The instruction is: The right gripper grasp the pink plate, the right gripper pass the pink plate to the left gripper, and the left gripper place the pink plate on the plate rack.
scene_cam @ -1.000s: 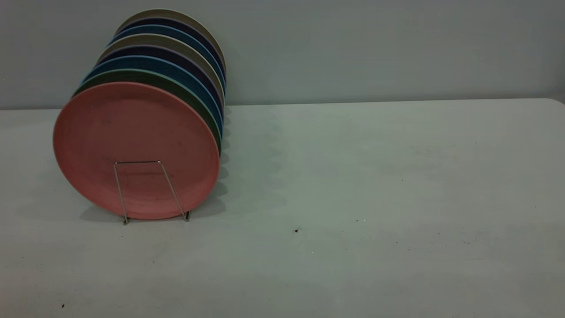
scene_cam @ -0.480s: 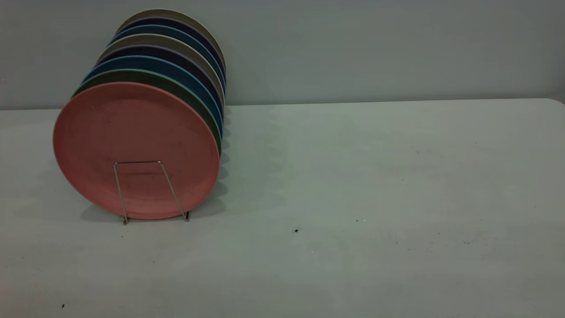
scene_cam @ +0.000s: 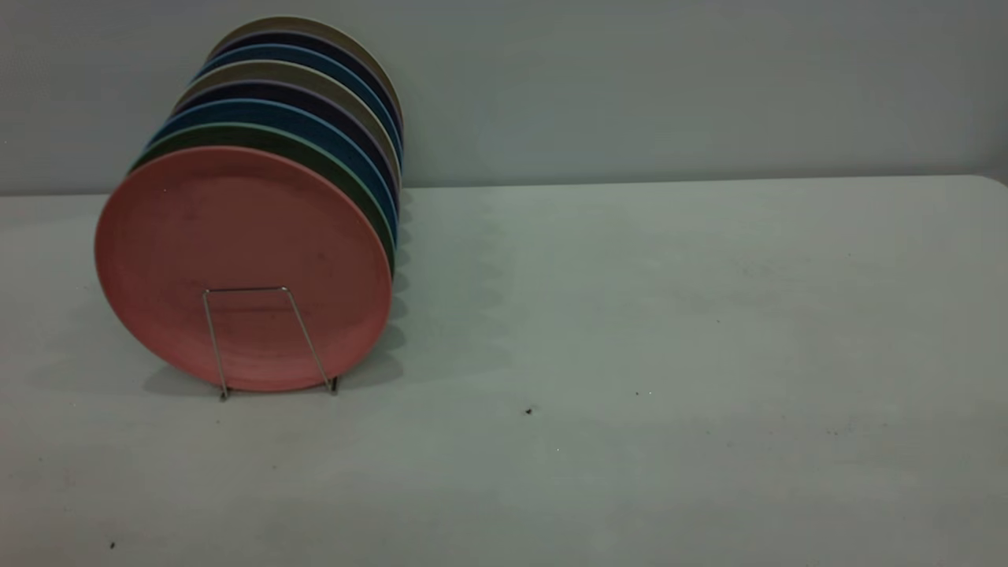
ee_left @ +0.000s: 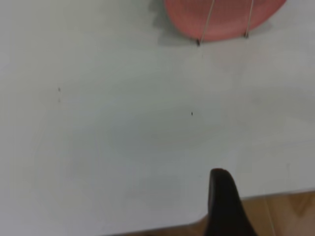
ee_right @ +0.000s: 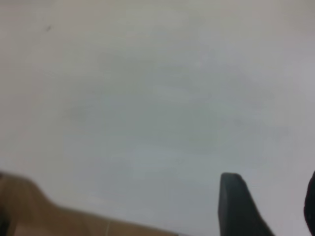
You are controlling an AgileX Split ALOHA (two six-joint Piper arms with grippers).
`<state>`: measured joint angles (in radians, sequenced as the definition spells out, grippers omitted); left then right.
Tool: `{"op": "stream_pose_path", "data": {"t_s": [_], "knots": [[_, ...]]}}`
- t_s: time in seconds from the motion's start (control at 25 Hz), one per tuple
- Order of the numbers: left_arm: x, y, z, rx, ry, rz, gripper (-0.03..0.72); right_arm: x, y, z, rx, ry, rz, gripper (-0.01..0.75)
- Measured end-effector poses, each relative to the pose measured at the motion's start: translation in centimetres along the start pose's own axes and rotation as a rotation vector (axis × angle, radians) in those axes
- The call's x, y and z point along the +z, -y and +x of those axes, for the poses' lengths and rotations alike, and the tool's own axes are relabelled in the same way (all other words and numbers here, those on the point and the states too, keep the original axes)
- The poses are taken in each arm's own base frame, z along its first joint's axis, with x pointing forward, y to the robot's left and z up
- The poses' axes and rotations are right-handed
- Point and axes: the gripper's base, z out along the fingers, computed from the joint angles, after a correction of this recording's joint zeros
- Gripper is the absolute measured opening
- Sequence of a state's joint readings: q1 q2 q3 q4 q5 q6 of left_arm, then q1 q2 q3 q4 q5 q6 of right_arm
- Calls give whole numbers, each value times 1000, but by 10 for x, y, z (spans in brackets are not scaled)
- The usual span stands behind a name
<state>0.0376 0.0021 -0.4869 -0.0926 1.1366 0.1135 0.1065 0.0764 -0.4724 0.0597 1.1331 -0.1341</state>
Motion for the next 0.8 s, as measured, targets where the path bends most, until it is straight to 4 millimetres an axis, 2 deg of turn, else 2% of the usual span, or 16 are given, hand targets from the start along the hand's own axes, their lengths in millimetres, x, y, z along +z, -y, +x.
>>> {"op": "stream_pose_path", "data": {"t_s": [0.2, 0.44, 0.8], "knots": [[-2, 0, 2, 1, 22, -2, 475, -10, -2, 7, 12, 84, 33, 293], [-2, 0, 2, 1, 23, -2, 475, -10, -2, 8, 12, 87, 33, 240], [-2, 0, 2, -1, 23, -2, 475, -10, -2, 8, 12, 87, 31, 233]]}}
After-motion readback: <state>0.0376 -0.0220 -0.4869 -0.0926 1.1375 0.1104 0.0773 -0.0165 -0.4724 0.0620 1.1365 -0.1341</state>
